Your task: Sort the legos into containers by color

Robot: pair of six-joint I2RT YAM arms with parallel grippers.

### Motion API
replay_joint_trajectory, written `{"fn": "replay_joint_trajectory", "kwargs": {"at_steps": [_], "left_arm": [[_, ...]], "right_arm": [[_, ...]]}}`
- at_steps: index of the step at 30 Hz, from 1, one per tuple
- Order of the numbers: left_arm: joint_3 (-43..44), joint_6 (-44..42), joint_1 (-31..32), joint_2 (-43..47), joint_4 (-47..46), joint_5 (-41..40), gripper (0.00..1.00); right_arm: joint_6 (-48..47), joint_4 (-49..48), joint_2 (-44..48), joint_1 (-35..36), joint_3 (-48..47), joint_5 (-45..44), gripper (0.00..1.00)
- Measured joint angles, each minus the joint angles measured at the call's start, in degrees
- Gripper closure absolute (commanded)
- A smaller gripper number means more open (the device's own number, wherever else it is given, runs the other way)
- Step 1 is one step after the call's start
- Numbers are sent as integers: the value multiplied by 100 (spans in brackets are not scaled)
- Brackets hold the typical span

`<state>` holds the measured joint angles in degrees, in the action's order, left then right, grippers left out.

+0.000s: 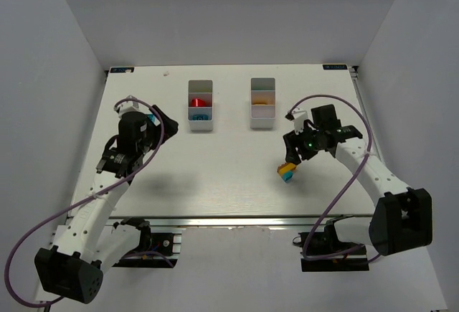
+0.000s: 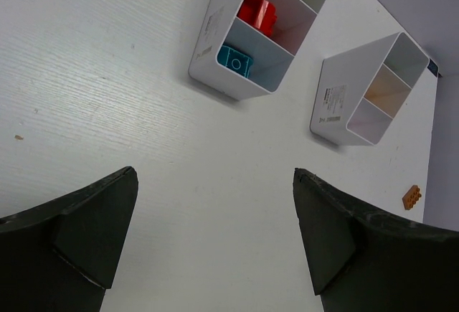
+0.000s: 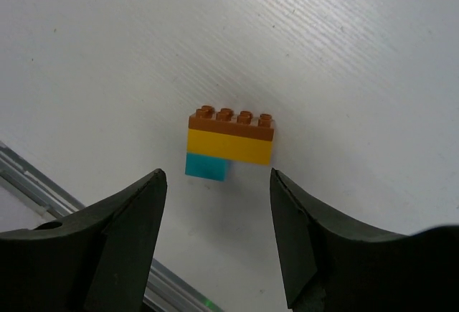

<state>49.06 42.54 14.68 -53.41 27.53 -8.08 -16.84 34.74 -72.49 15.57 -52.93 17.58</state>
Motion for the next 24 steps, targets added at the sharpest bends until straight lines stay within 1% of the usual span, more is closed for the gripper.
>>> {"fn": "replay_joint_trajectory", "kwargs": {"at_steps": [5, 9, 12, 16, 24], "left_arm": [[-31, 103, 0, 90, -26, 9, 2], [-116, 190, 0, 223, -33, 44, 2], [-149, 227, 0, 260, -42, 68, 2], [-149, 254, 0, 262, -44, 101, 2], [-184, 334, 0, 275, -59, 127, 2]], "right_arm": [[170, 155, -63, 181, 142, -63, 34], [264, 199, -66, 354, 413, -83, 30], [321, 236, -66, 424, 553, -96, 29], [369, 227, -118, 457, 601, -127, 29], [621, -61, -485, 608, 721, -358, 34]]}}
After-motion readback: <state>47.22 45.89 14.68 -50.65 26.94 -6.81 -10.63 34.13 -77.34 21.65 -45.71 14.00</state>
